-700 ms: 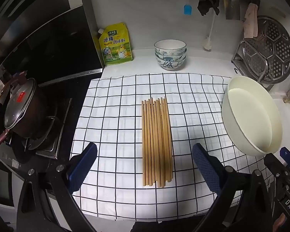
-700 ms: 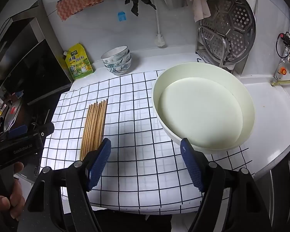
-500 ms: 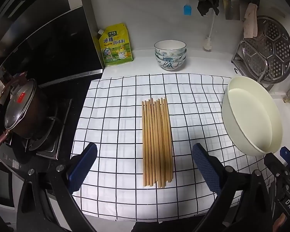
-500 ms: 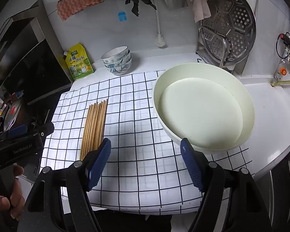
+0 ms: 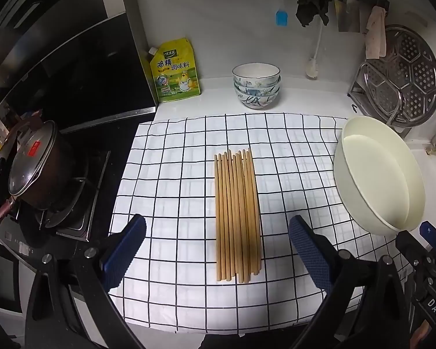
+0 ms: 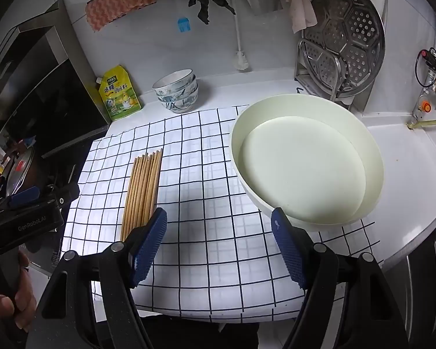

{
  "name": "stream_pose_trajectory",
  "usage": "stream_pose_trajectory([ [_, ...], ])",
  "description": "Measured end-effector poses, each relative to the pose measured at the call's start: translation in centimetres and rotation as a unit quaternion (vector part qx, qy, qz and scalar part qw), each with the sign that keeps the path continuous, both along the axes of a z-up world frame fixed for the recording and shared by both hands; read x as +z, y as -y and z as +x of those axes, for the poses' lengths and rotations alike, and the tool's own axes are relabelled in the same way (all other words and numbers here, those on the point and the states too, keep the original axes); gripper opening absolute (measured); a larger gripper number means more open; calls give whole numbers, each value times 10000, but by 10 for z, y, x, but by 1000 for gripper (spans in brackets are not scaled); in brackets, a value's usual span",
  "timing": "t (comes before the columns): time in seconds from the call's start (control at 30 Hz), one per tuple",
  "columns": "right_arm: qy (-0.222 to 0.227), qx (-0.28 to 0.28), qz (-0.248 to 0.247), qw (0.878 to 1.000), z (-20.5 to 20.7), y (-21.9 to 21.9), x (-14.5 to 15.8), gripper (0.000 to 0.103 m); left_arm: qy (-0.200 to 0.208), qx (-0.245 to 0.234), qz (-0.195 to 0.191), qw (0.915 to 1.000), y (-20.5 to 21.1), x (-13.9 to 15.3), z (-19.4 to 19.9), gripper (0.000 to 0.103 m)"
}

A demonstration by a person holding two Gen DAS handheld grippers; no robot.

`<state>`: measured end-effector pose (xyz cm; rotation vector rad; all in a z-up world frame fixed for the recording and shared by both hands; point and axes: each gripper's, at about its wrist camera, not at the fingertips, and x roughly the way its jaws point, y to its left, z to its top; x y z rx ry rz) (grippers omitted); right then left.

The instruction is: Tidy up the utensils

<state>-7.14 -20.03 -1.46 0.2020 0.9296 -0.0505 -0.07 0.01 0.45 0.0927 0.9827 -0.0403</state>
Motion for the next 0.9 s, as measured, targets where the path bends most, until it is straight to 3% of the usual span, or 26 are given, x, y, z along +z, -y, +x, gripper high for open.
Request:
stream_pose_trajectory([
  [0.9, 26, -33, 24, 10000, -5, -1, 0, 71, 46, -51, 35, 10000, 1, 7, -2, 97],
])
